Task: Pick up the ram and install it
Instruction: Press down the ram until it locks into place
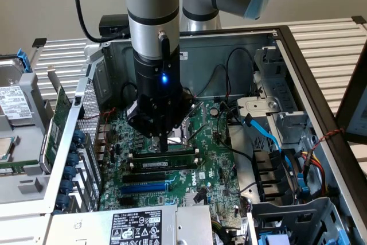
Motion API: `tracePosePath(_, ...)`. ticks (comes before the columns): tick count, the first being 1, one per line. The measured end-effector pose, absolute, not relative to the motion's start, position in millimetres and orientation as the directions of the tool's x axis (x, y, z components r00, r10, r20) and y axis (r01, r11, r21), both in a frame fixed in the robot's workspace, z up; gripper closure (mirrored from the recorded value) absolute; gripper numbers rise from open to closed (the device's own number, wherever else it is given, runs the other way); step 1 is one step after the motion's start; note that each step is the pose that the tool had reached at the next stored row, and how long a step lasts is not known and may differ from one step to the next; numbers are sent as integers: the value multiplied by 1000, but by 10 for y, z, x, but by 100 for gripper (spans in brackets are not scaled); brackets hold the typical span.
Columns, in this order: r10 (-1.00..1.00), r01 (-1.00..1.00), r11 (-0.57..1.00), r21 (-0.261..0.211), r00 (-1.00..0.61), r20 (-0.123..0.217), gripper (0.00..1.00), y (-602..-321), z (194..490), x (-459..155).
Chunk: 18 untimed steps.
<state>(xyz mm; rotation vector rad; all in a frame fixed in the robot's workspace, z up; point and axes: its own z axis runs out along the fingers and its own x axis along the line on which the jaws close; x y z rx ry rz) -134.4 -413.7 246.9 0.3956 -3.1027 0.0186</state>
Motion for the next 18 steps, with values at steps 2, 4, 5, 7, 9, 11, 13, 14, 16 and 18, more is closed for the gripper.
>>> tracePosePath(2, -226, -227, 974, -10, -974, 15, 89, -4138, 2469, -1344)
tracePosePath(4, -203, -203, 979, -10, -979, 14, 89, -4138, 2469, -1344)
tracePosePath(5, -190, -190, 982, -10, -982, 14, 89, -4137, 2469, -1344)
tracePosePath(7, -166, -166, 986, -11, -986, 13, 89, -4138, 2469, -1344)
tracePosePath(9, -140, -140, 990, -11, -990, 13, 89, -4138, 2469, -1345)
tracePosePath(11, -115, -115, 993, -11, -993, 13, 89, -4137, 2469, -1345)
tracePosePath(13, -93, -93, 996, -11, -996, 13, 89, -4137, 2469, -1345)
tracePosePath(14, -91, -91, 996, -11, -996, 13, 89, -4137, 2469, -1345)
tracePosePath(16, -91, -91, 996, -10, -996, 13, 89, -4138, 2469, -1344)
tracePosePath(18, -91, -91, 996, -10, -996, 13, 89, -4138, 2469, -1344)
